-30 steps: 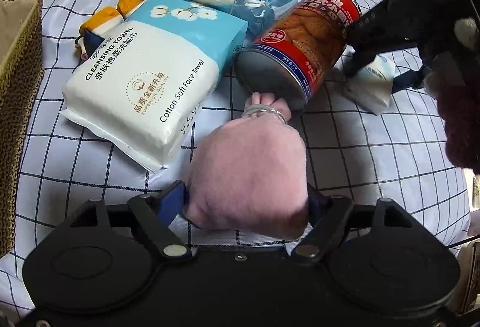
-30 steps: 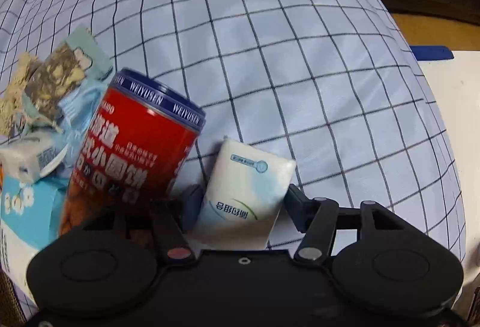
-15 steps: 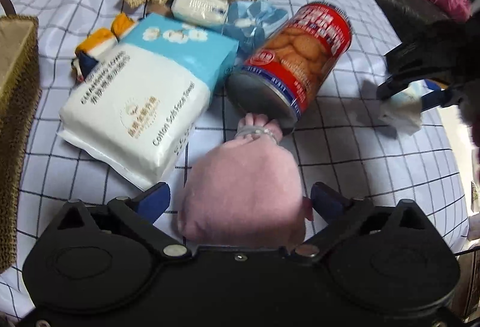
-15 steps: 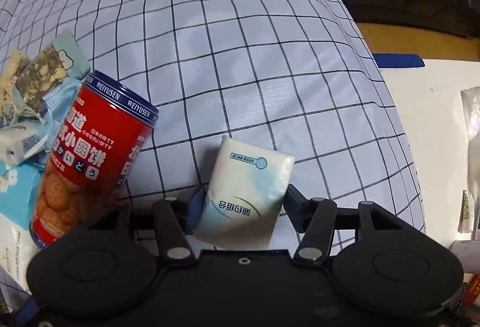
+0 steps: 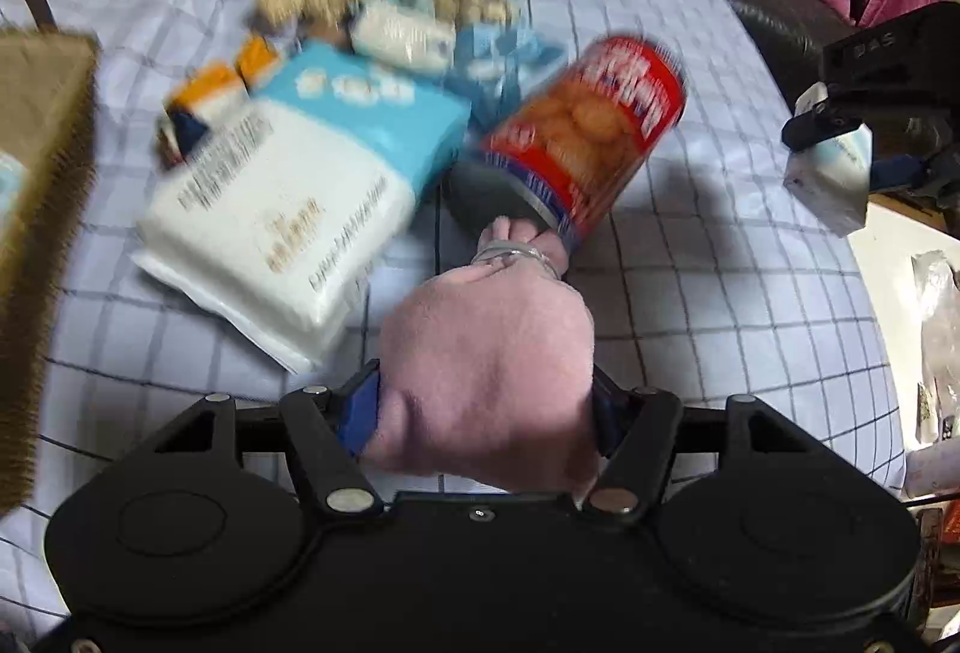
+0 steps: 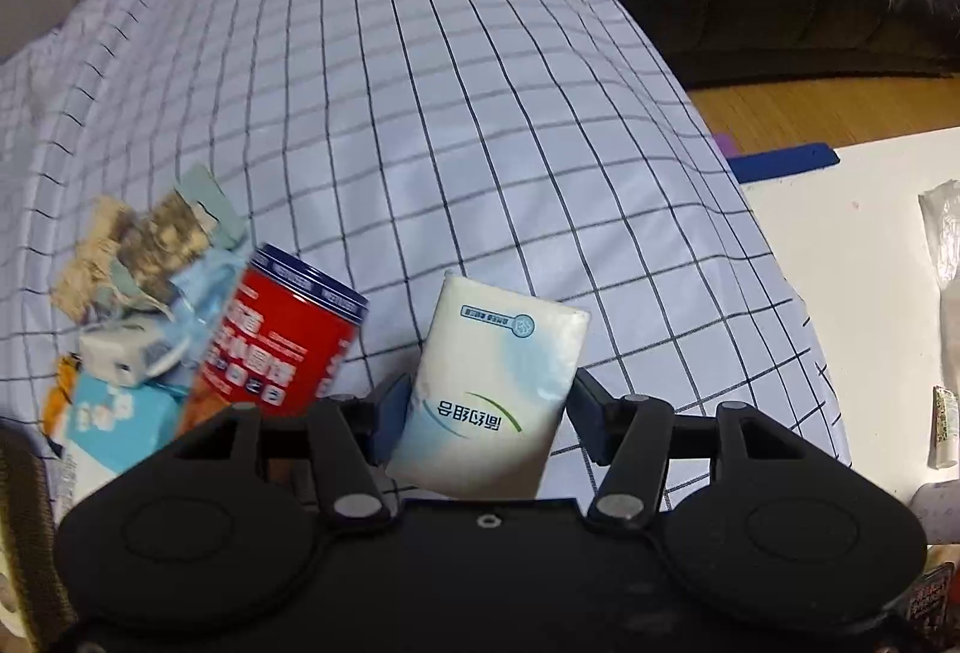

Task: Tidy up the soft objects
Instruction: 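Carry the pink pouch and tissue pack into the basket and open both tools, then move both tools back, right tool reaching toward the beige lace and snack bag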

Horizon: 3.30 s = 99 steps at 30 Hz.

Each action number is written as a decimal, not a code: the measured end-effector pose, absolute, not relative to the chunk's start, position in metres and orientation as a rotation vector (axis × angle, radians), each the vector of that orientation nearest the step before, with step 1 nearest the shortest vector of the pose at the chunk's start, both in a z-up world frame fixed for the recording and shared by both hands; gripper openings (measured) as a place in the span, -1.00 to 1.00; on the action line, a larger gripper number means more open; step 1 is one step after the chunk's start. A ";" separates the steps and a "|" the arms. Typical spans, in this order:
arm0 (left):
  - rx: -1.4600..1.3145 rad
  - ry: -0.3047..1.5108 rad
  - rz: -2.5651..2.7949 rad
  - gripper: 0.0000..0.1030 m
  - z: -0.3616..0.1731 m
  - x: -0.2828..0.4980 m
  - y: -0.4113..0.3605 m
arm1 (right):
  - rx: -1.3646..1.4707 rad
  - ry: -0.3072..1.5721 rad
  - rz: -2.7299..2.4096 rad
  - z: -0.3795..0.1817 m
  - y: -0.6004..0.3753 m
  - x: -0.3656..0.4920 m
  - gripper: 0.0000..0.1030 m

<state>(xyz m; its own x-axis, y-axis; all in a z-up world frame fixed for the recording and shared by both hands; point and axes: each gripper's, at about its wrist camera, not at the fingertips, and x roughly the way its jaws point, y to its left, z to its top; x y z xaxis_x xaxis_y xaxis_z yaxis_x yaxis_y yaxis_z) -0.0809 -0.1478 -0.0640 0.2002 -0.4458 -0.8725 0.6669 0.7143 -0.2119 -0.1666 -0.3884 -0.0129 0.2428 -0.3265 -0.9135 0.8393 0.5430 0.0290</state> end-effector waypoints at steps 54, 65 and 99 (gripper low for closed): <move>0.055 0.796 -0.111 0.64 0.019 0.022 0.052 | 0.361 0.831 -0.044 0.058 -0.100 0.039 0.53; 0.084 0.776 -0.124 0.66 0.023 0.018 0.040 | 0.326 0.852 -0.145 0.055 -0.130 0.020 0.53; 0.224 0.790 -0.439 0.77 0.040 -0.015 -0.107 | 0.426 0.821 -0.534 0.071 -0.299 -0.133 0.53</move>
<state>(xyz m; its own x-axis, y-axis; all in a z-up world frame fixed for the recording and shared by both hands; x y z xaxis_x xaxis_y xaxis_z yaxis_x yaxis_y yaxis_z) -0.0154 -0.1068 0.0401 0.6203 -0.2960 -0.7264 0.4605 0.8871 0.0318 -0.1331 -0.2986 0.0709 0.5644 -0.2788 -0.7770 0.5967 0.7882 0.1506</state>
